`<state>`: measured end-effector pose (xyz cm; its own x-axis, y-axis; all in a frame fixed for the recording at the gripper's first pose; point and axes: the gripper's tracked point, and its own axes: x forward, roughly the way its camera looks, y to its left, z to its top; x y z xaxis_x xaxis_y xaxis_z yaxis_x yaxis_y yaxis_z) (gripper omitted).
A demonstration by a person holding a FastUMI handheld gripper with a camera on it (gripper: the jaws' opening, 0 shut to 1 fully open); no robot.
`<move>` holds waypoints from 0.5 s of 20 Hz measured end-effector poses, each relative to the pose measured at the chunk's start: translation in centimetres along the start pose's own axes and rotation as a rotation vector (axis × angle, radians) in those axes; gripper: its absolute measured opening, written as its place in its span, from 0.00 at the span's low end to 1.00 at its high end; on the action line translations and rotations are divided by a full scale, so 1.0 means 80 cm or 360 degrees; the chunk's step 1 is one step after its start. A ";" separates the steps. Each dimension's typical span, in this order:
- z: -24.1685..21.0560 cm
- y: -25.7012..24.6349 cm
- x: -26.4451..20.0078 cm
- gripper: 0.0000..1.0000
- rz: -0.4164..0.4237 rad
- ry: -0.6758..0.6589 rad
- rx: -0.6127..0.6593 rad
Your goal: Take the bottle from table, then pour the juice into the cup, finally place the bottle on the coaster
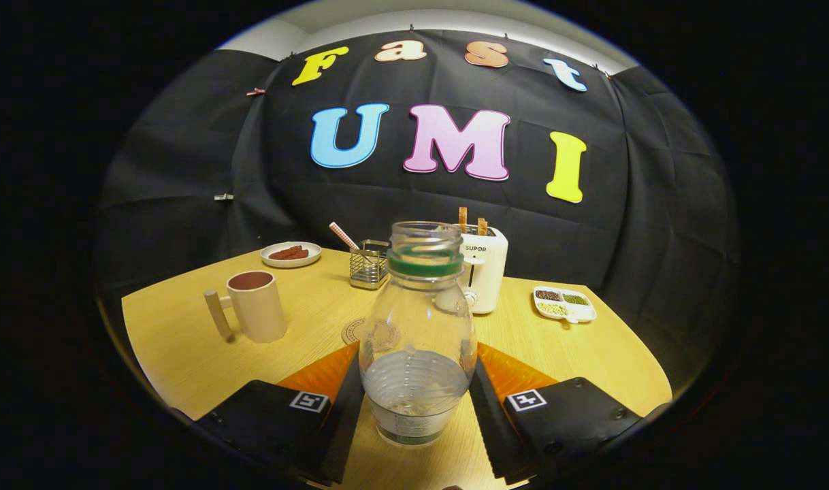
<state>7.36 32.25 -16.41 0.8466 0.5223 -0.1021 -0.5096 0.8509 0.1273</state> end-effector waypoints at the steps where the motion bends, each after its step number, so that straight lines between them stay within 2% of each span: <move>1: 0.001 0.001 0.000 0.77 0.0011 0.0003 -0.0025; 5: 0.007 0.000 0.000 0.75 0.0045 0.0016 -0.0135; 10: 0.046 0.004 0.001 0.75 0.0072 -0.0005 -0.0243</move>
<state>7.83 32.40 -12.76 0.8224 0.5606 -0.0965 -0.5647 0.8250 -0.0199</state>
